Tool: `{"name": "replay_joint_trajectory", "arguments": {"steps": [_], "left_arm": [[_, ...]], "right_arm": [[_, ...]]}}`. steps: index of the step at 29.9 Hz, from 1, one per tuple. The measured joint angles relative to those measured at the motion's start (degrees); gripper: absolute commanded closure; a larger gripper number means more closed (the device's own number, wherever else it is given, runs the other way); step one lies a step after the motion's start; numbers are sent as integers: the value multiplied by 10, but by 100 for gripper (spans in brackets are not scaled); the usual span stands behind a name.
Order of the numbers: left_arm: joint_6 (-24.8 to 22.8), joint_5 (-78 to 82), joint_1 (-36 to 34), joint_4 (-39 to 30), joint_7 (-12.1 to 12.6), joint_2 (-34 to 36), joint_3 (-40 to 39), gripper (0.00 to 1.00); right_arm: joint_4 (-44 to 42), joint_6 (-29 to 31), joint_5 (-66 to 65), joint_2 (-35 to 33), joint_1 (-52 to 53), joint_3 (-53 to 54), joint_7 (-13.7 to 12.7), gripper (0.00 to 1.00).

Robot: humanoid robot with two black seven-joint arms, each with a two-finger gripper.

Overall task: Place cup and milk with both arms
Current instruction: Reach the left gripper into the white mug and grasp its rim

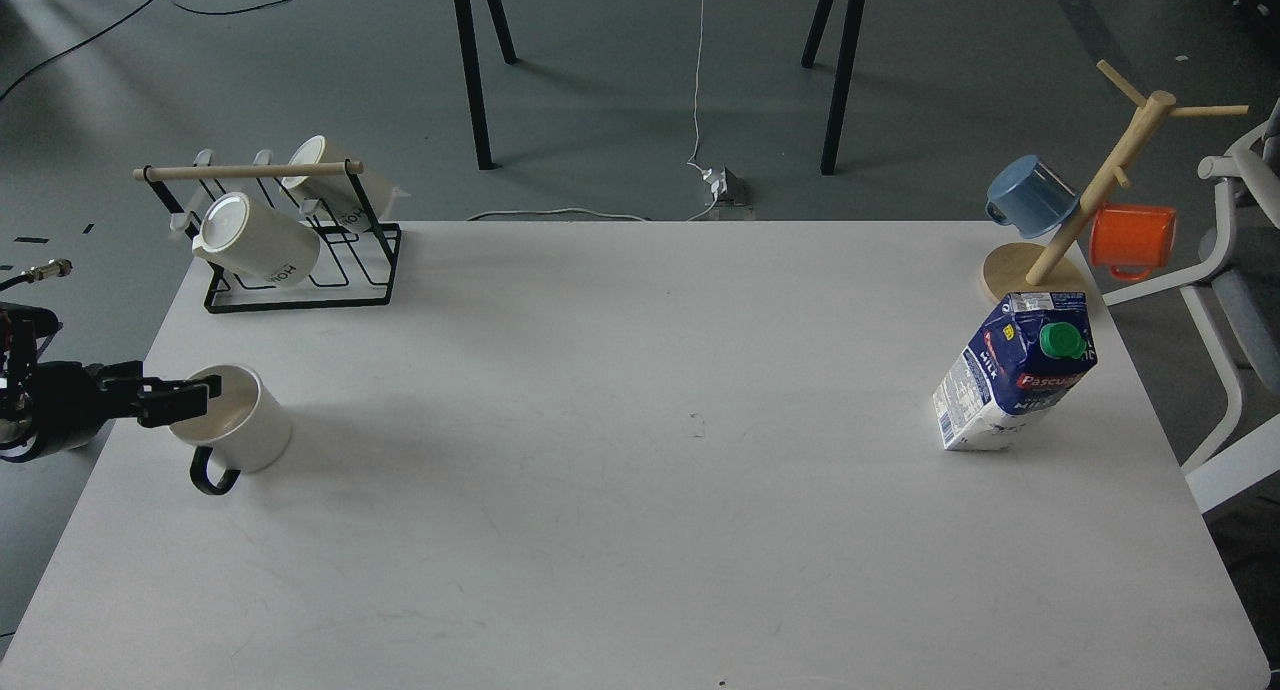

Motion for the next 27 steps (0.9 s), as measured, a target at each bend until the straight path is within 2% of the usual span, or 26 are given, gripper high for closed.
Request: {"name": "replay_joint_trajectory", "arguments": {"steps": [10,17,27], "left_arm": [[14,0,20,35,0,-31,-1,1],[42,0,27,73,0,-50,-2,5],[46,-2,28,74,0,-52,-3,15]], "right_arm": [[-1,0,0,0,-2,1,0,0],[-1,0,0,0,-6,0,1,0],[-1,0,0,0,-10,1,2,0]]}}
